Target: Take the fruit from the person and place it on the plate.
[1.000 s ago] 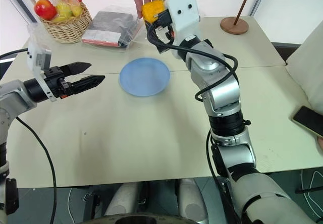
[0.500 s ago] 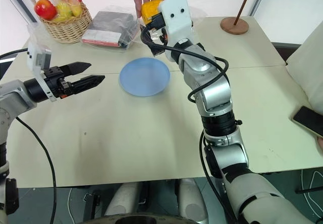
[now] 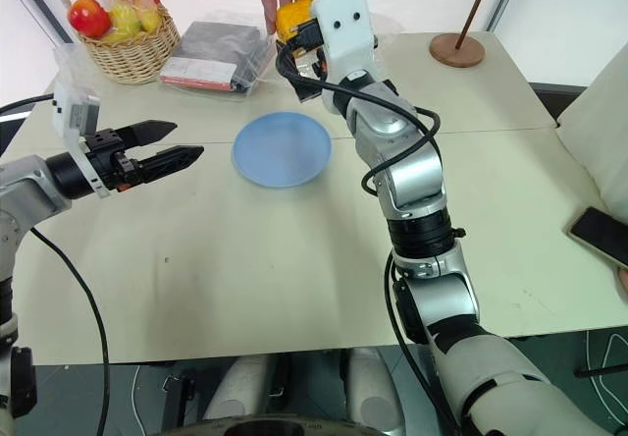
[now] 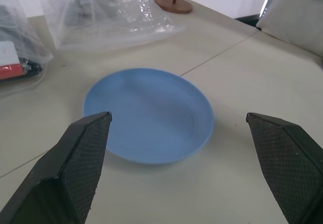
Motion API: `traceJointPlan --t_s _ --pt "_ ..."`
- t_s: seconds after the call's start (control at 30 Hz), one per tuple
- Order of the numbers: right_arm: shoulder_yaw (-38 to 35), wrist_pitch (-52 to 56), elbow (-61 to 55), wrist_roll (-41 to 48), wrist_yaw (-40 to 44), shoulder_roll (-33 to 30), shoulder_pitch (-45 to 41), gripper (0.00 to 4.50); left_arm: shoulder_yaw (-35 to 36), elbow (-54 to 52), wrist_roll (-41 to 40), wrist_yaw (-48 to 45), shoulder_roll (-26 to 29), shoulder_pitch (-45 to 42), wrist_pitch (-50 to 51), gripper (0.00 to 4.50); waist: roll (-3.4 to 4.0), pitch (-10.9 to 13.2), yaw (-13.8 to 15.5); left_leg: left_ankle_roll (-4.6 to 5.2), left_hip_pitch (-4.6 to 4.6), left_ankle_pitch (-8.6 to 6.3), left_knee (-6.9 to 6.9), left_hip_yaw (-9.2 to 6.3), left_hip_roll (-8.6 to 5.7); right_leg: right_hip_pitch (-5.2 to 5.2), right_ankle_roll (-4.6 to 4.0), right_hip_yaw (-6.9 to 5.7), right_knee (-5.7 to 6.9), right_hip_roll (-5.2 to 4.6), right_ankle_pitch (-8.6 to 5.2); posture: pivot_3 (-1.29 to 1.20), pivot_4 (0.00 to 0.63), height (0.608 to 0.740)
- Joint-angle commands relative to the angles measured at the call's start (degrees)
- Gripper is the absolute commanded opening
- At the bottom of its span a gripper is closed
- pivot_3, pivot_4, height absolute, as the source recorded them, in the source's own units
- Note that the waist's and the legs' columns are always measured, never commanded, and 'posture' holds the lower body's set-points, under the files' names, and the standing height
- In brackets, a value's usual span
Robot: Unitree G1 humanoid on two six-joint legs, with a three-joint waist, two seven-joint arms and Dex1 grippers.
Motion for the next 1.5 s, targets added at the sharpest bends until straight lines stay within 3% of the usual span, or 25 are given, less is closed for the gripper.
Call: traceJointPlan --t_s 0.03,0.07,0.13,0.57,0.8,0.97,1.5 --pt "-0.89 -1.85 -0.73 -0.61 -0.35 0.48 -2.12 3.18 1.75 -2.03 -0.72 0.19 0.31 -0.98 -0.54 4.5 0.0 0.0 -0.01 0.0 0.0 0.0 0.0 0.0 0.0 -0.01 0.0 0.0 0.0 0.0 0.0 0.0 0.15 0.74" --pt "-0.94 -1.94 -0.6 -0.66 -0.35 0.53 -2.14 2.59 1.72 -2.06 -0.71 0.24 0.27 -1.0 -0.56 4.5 0.0 0.0 0.0 0.0 0.0 0.0 -0.01 0.0 0.0 -0.02 0.0 0.0 0.0 0.0 0.0 0.0 0.15 0.74" --pt "-0.98 -2.01 -0.42 -0.75 -0.29 0.62 -2.15 2.05 1.67 -2.12 -0.72 0.31 0.22 -1.02 -0.59 4.5 0.0 0.0 -0.01 0.0 0.0 0.0 -0.01 0.0 0.0 -0.02 0.0 0.0 0.0 0.0 0.0 0.0 0.15 0.74" --pt "-1.27 -1.35 -1.11 -0.24 0.53 0.38 -2.14 2.05 1.82 -2.14 -0.94 0.6 0.23 -1.15 -0.54 4.5 0.01 0.0 -0.02 0.0 -0.01 0.0 -0.02 0.0 0.0 -0.02 0.0 0.0 0.0 -0.02 0.0 0.0 0.15 0.74" --pt "-6.05 12.87 -7.52 12.9 5.67 3.03 0.68 2.05 3.19 -2.2 -1.09 -1.29 2.73 1.14 0.3 4.5 0.01 0.01 -0.06 0.0 -0.02 0.0 -0.03 -0.01 0.01 -0.03 0.0 0.0 -0.01 -0.07 0.0 0.0 0.15 0.74" --pt "-5.61 16.92 -8.84 15.29 4.87 4.71 3.03 2.05 3.64 -2.63 -1.38 -2.35 4.07 2.86 0.64 4.5 0.03 0.02 -0.05 0.0 -0.02 0.0 -0.05 -0.01 0.03 -0.05 -0.01 0.0 -0.01 -0.08 -0.01 0.0 0.15 0.74" --pt "6.24 -2.71 13.33 5.21 9.88 9.04 10.81 2.05 5.46 -5.74 -3.61 -1.11 4.33 6.27 3.42 4.5 0.02 0.01 -0.15 -0.01 -0.02 0.0 -0.05 0.0 0.02 -0.06 -0.01 0.0 -0.02 0.0 0.0 0.0 0.15 0.74"
